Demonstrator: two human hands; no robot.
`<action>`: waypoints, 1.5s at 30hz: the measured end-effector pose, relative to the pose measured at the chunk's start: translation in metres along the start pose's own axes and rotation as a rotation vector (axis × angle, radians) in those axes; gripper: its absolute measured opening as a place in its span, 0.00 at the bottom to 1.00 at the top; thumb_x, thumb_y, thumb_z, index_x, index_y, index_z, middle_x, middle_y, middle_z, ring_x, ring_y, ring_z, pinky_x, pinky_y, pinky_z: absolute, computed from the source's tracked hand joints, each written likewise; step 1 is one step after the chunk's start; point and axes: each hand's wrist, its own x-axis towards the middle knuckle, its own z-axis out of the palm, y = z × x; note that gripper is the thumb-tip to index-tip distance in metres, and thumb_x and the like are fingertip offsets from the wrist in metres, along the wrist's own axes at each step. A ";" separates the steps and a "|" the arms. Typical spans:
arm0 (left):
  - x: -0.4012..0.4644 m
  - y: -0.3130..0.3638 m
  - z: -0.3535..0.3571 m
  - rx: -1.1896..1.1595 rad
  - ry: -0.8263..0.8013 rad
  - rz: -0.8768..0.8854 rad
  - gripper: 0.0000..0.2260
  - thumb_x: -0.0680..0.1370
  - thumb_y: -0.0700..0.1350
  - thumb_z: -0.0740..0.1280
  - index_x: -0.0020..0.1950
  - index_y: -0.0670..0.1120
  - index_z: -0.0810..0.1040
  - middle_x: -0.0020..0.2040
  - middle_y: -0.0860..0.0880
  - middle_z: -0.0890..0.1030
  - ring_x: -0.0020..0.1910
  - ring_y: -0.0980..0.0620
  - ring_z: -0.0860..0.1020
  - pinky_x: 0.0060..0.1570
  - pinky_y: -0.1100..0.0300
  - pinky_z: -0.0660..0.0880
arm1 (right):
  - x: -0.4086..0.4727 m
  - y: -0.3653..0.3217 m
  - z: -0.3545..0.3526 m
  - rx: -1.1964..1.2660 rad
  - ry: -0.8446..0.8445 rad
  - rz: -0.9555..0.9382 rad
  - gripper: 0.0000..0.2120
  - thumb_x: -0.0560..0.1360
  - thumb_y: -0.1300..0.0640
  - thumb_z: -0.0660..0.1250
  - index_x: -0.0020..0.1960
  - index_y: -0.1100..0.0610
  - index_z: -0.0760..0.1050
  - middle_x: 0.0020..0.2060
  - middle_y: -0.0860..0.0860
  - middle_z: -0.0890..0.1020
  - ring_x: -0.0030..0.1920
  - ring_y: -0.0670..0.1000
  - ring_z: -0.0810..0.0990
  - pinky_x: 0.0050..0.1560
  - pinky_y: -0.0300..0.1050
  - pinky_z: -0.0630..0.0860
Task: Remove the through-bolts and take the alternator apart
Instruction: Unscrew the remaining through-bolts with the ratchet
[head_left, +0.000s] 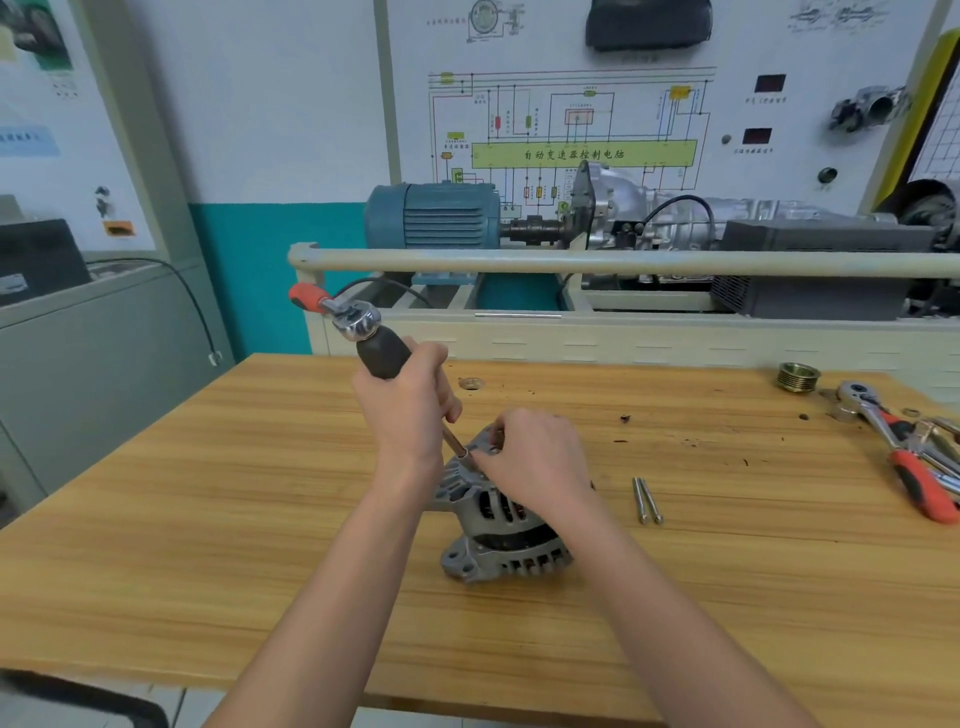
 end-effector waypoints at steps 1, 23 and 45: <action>0.001 0.000 -0.001 -0.003 0.006 0.001 0.14 0.66 0.37 0.64 0.26 0.48 0.61 0.20 0.53 0.61 0.20 0.54 0.57 0.22 0.64 0.61 | 0.001 0.000 -0.001 -0.002 -0.006 -0.023 0.17 0.72 0.39 0.67 0.41 0.53 0.79 0.34 0.47 0.80 0.37 0.51 0.78 0.40 0.44 0.69; 0.001 -0.017 0.000 0.004 0.028 -0.036 0.17 0.73 0.31 0.62 0.28 0.46 0.61 0.21 0.52 0.62 0.20 0.54 0.58 0.22 0.63 0.61 | -0.047 -0.006 0.006 -0.099 0.061 0.119 0.33 0.74 0.35 0.61 0.71 0.55 0.65 0.72 0.51 0.67 0.72 0.53 0.62 0.73 0.53 0.52; -0.004 -0.005 0.004 -0.048 0.077 -0.052 0.18 0.73 0.32 0.61 0.27 0.47 0.60 0.20 0.53 0.60 0.20 0.54 0.56 0.22 0.65 0.59 | -0.034 0.070 -0.026 0.431 -0.302 -0.275 0.22 0.71 0.44 0.71 0.61 0.29 0.69 0.70 0.36 0.66 0.71 0.44 0.63 0.69 0.61 0.63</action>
